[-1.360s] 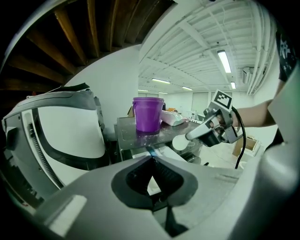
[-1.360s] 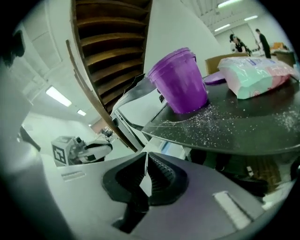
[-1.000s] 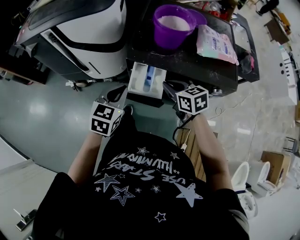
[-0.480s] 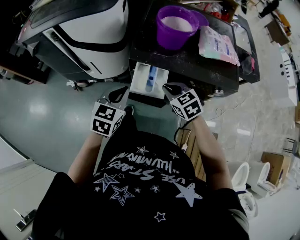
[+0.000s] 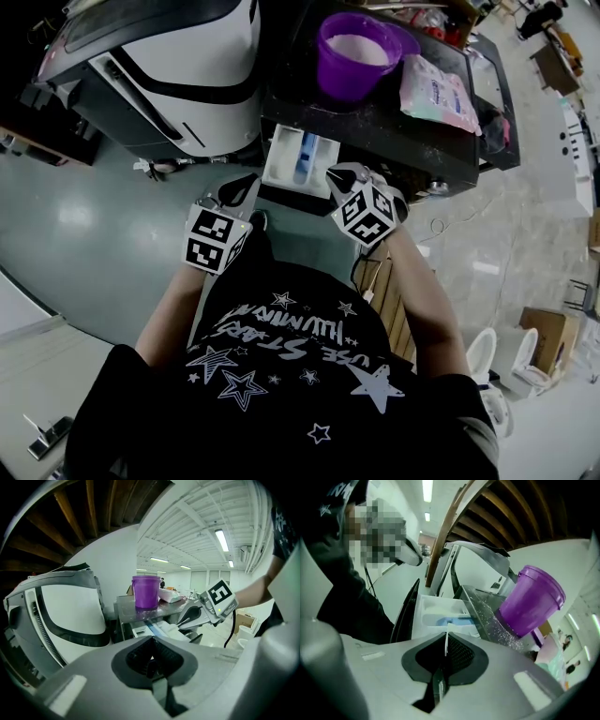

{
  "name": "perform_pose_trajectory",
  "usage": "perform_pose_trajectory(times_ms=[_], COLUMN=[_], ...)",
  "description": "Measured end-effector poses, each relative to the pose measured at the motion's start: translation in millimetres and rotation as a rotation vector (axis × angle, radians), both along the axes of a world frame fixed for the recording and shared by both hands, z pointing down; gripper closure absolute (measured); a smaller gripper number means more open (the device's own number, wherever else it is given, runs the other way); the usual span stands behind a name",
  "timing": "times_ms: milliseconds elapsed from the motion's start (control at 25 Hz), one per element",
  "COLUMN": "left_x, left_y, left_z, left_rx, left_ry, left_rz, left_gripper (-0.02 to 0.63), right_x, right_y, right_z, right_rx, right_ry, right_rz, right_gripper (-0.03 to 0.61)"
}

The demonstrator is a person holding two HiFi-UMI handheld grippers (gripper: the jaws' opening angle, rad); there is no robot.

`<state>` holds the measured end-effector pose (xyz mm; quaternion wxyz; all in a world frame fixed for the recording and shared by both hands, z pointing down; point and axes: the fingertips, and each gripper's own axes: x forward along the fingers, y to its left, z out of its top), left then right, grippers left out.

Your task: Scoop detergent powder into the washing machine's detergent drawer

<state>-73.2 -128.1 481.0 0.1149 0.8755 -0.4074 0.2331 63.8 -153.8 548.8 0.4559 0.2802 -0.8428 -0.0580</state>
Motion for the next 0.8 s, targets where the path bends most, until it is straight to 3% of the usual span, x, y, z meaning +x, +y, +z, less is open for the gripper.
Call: perform_pose_trajectory(times_ms=[480,800], left_x=[-2.7,2.2], left_y=[-0.4,11.0], left_z=[-3.3,-4.6], left_rx=[0.013,0.022], left_ry=[-0.012,-0.024], left_rz=[-0.017,-0.031], left_gripper=[0.612,0.612], right_x=[1.2,0.0], right_y=[-7.0,-11.3], right_z=[2.0,-0.2], right_rx=[0.216,0.224], right_ry=[0.338,0.306], right_rz=[-0.198,-0.165], right_gripper=[0.541,0.541])
